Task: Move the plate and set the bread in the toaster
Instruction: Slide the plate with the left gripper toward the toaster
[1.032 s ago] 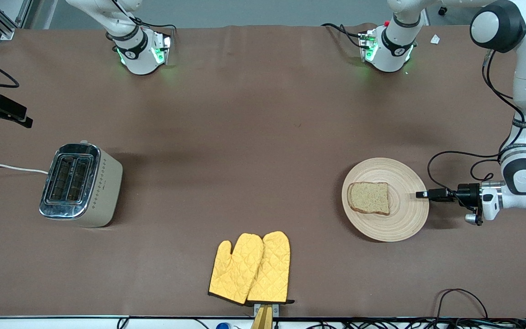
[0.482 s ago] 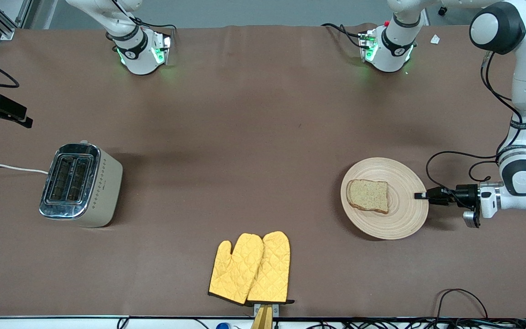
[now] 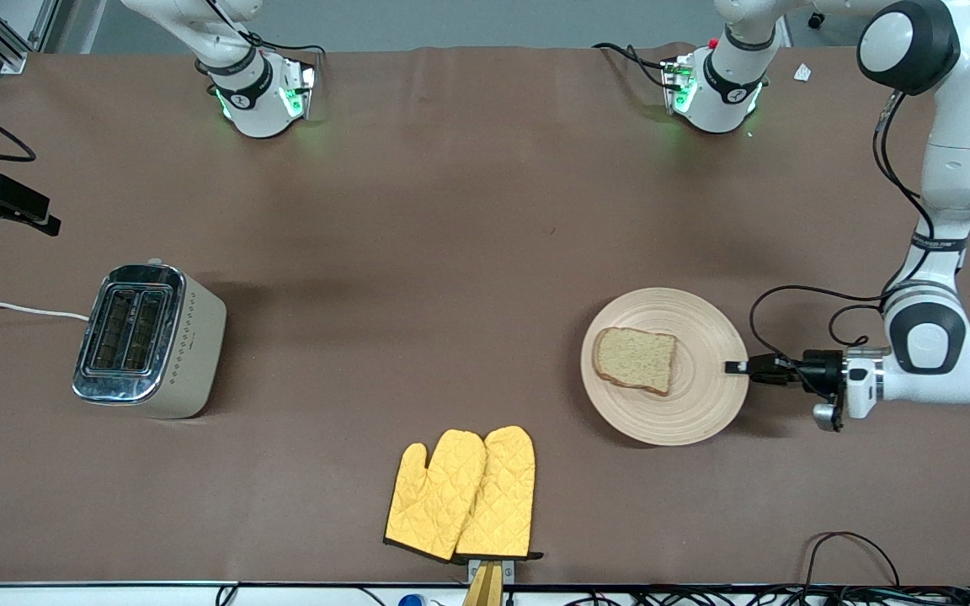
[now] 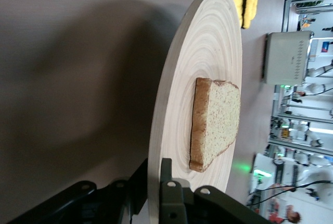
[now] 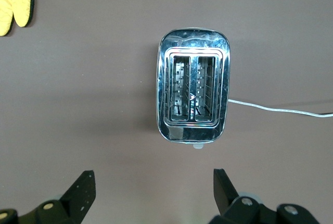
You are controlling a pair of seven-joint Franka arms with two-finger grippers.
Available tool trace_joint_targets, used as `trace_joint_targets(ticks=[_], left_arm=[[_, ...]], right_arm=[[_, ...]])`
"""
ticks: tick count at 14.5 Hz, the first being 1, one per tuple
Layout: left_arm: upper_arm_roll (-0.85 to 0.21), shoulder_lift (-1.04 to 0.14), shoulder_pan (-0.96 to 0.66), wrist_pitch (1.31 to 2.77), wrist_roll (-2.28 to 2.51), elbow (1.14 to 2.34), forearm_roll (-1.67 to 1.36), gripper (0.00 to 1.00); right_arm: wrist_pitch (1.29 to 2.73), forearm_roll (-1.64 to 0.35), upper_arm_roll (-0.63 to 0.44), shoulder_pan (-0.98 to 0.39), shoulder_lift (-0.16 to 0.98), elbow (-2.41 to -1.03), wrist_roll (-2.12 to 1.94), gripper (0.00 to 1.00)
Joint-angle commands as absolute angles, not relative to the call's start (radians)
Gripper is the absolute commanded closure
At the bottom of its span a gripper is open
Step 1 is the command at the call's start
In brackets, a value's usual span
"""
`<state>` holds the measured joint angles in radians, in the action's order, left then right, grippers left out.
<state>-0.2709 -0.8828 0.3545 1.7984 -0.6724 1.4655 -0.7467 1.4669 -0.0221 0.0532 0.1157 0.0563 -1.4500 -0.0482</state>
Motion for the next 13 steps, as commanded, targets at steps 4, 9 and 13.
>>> trace_joint_targets(ticks=[4,9,13], left_arm=[[-0.370,-0.871,0.261,1.874,-0.517,1.457,-0.787,0.99],[-0.371,-0.880,0.059,2.090,-0.497,1.456,-0.980,0.99],[-0.371,-0.905,-0.086,2.233,-0.503,1.428,-1.054,0.98]], right_arm=[[1.462,-0.020,0.069,0.135,0.060,-1.439,-0.044,0.00],[1.459,-0.020,0.069,0.146,0.061,-1.439,-0.044,0.00],[1.457,-0.012,0.069,0.144,0.064,-1.433,-0.048,0.00]])
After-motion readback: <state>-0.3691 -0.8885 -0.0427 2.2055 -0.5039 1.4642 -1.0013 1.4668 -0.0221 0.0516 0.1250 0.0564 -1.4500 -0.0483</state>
